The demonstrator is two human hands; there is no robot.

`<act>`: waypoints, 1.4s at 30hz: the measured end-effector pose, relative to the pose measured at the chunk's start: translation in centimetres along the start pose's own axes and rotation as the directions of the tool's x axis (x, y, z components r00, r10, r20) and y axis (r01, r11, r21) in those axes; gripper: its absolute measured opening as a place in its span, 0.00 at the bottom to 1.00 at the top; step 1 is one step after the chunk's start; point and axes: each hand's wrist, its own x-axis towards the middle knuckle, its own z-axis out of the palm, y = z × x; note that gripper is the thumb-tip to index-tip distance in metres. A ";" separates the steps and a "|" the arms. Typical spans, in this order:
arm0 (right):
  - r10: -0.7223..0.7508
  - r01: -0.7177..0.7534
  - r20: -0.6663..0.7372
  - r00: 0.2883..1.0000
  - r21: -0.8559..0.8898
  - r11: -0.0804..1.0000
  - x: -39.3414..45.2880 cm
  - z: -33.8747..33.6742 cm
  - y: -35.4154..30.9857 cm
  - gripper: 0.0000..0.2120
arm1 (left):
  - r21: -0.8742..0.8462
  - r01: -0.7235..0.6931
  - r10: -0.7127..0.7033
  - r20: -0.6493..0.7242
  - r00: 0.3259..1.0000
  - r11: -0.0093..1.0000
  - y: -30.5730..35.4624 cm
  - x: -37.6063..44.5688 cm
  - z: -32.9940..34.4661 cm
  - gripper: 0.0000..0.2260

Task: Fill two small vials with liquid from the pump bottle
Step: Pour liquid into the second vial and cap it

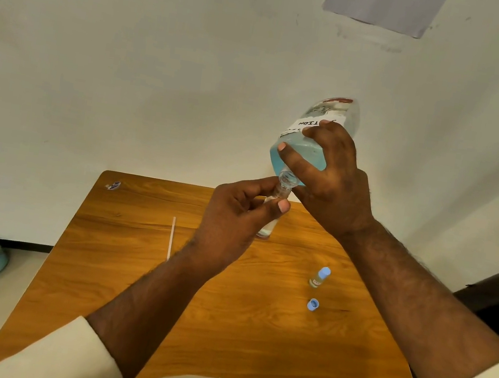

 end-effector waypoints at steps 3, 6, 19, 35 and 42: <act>0.002 -0.002 0.004 1.000 0.001 1.000 0.0 -0.1 0.0 0.24 | 0.000 -0.003 0.003 0.003 1.000 1.000 0.0 0.0 0.0 0.15; 0.003 -0.003 0.004 1.000 0.002 1.000 0.0 -0.2 -0.1 0.22 | -0.007 0.002 -0.002 0.007 1.000 1.000 0.0 0.0 0.1 0.15; 0.021 -0.021 0.020 1.000 -0.003 1.000 -0.2 -0.7 -0.3 0.24 | -0.025 -0.008 0.008 0.018 1.000 1.000 0.2 -0.2 0.2 0.16; 0.022 -0.021 0.027 0.999 -0.008 1.000 -0.3 -1.0 -0.4 0.24 | -0.030 -0.002 0.002 0.012 1.000 1.000 0.4 -0.4 0.3 0.15; 0.029 -0.030 0.029 0.999 0.009 1.000 -0.3 -0.9 -0.5 0.24 | -0.020 -0.006 0.007 0.012 1.000 1.000 0.2 -0.5 0.2 0.15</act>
